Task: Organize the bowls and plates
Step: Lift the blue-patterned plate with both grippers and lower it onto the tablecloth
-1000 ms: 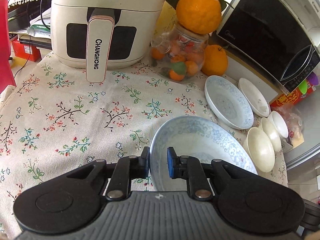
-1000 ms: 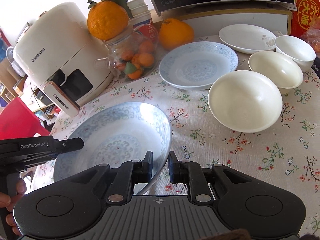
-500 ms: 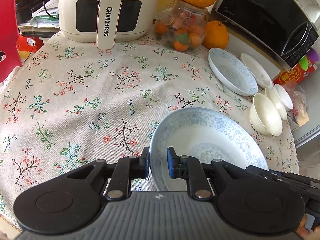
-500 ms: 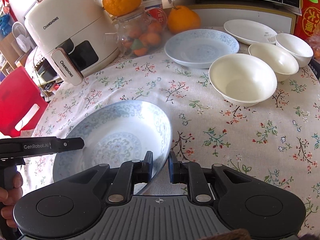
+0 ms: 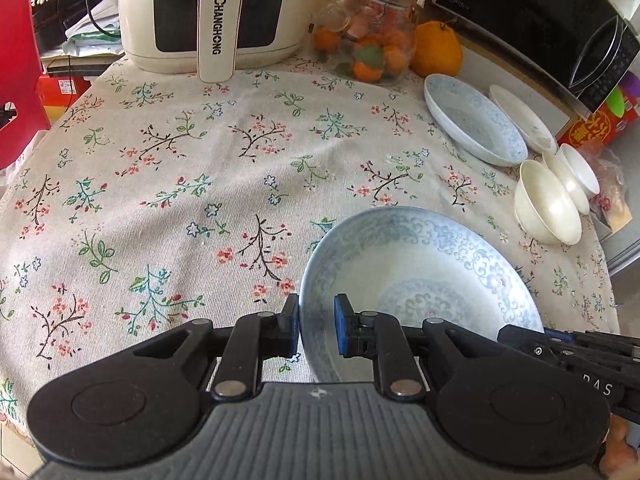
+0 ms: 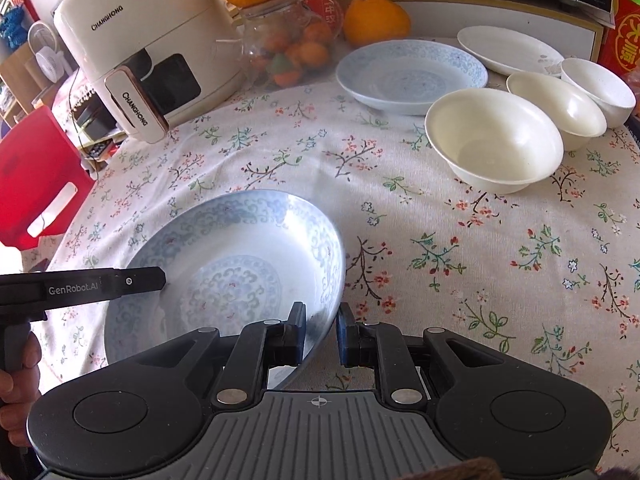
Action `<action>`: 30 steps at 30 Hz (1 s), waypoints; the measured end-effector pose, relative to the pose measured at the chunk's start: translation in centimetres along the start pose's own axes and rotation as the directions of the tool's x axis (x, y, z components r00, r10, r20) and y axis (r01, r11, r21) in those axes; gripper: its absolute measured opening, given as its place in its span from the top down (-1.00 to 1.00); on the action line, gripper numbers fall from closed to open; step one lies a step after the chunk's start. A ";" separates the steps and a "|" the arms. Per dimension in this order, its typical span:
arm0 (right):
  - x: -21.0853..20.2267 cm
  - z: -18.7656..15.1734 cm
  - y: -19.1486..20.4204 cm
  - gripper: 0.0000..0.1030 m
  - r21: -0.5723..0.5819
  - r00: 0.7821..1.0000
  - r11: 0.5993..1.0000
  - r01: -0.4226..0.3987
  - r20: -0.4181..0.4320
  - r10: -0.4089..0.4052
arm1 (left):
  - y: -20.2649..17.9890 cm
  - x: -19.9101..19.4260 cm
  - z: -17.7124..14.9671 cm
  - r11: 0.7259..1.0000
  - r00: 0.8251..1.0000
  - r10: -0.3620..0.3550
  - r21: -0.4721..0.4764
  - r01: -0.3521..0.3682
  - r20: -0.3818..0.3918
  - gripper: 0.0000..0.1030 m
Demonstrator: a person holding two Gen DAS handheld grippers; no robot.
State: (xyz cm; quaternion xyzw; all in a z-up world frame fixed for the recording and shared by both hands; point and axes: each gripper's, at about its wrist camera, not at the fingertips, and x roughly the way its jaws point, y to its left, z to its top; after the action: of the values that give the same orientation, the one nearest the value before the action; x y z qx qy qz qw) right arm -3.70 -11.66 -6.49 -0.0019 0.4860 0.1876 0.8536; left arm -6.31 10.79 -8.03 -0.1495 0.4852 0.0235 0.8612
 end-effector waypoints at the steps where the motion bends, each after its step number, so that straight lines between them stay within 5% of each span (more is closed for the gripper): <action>1: 0.2 -0.1 0.1 0.68 -0.006 1.000 1.000 0.010 -0.009 -0.010 | 0.0 0.2 -0.1 1.000 1.000 0.006 0.002 -0.006 -0.009 0.70; 15: 0.7 0.0 -0.1 0.64 0.008 0.999 1.000 0.016 -0.050 -0.016 | -0.2 0.6 -0.1 1.000 0.999 0.027 0.015 -0.026 -0.025 0.69; 30: -0.9 0.8 -1.1 0.63 0.038 0.999 0.998 0.046 0.022 -0.047 | -0.7 -0.1 1.2 0.994 0.995 0.094 0.059 -0.095 0.030 0.63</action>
State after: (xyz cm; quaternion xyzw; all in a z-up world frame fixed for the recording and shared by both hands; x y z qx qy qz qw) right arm -3.08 -12.79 -5.50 0.0050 0.4794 0.1587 0.8631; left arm -5.19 10.50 -7.21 -0.0998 0.4804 0.0516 0.8698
